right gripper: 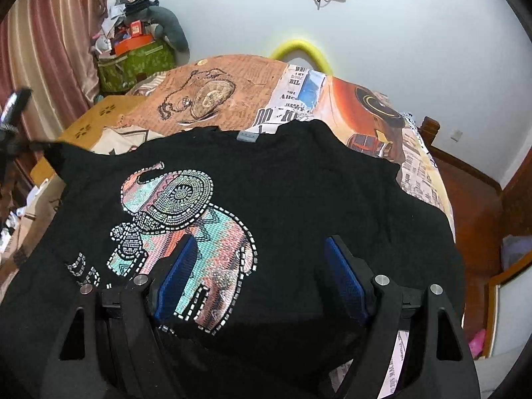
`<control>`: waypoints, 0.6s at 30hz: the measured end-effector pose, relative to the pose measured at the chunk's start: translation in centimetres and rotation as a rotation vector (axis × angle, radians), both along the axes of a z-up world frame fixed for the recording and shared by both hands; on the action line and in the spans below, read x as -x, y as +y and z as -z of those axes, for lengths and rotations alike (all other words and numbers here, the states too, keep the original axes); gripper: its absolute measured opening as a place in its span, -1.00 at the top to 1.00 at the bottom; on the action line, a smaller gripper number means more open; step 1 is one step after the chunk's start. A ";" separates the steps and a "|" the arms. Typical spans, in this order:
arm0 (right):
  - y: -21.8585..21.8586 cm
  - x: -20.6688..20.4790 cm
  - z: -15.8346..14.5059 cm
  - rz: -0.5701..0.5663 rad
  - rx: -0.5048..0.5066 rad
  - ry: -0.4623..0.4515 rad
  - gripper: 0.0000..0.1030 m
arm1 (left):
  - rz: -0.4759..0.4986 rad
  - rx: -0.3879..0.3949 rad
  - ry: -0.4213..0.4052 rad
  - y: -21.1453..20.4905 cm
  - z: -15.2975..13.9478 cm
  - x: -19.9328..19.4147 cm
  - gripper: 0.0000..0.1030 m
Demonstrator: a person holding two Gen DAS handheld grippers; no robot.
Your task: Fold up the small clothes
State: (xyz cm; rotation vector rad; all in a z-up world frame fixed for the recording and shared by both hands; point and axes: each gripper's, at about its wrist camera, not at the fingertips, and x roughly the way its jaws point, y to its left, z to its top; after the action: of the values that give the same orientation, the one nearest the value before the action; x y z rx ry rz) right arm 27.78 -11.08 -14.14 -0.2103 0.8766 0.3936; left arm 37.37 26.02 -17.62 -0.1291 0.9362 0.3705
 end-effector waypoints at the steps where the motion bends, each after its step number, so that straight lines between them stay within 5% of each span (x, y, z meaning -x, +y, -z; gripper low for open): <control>1: -0.2 0.0 0.0 0.000 -0.008 0.000 -0.47 | 0.023 -0.008 -0.018 -0.7 -1.1 -0.1 0.92; 8: -1.7 0.0 0.0 0.002 -0.054 0.005 -0.47 | 0.217 0.005 -0.063 -9.1 -4.7 -2.4 0.92; 18: -3.1 0.4 -0.5 -0.004 -0.076 0.005 -0.47 | 0.476 0.034 0.158 -20.4 3.0 -4.8 0.78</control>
State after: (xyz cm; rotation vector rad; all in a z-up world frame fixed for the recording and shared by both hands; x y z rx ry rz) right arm 27.34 -14.17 -13.66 -0.1417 0.8646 0.4307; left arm 42.18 5.62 -20.66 0.0943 1.0950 -0.0778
